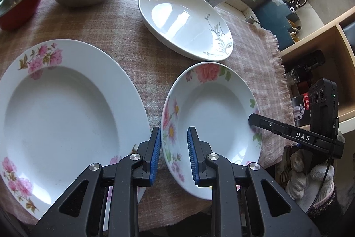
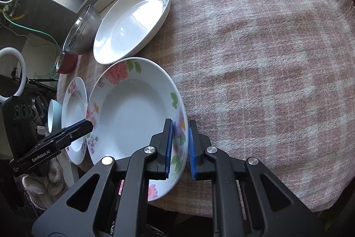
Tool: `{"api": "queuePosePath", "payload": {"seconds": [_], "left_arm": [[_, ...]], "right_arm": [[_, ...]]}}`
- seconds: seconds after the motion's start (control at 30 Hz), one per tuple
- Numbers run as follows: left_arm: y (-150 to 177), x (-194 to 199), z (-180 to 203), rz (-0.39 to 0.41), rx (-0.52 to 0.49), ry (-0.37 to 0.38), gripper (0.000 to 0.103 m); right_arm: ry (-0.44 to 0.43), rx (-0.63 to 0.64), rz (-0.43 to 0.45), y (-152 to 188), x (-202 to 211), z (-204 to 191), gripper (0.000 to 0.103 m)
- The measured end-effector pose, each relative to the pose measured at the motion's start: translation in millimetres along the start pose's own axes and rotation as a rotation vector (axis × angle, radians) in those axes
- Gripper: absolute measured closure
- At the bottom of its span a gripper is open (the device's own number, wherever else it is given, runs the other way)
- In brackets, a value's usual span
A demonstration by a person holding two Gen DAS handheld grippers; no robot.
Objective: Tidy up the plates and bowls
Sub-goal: 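Carry the rose-pattern plate with the right gripper onto the pink-flowered plate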
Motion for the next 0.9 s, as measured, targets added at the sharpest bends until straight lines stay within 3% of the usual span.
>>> {"api": "queuePosePath", "payload": {"seconds": [0.47, 0.9], "left_arm": [[2, 31, 0, 0.068, -0.002, 0.005, 0.082], [18, 78, -59, 0.151, 0.123, -0.012, 0.082]], "right_arm": [[-0.018, 0.016, 0.044, 1, 27, -27, 0.089], [-0.05, 0.155, 0.004, -3, 5, -106, 0.089]]}}
Point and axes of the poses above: each gripper's, at about its wrist camera, not at the fingertips, and x roughly against the way its jaws point, z to its right, y to its underside, the point moved 6 cm from there along -x, roughly the way its jaws point, and after that the axes turned 13 degrees about -z, right-handed, at the moved point
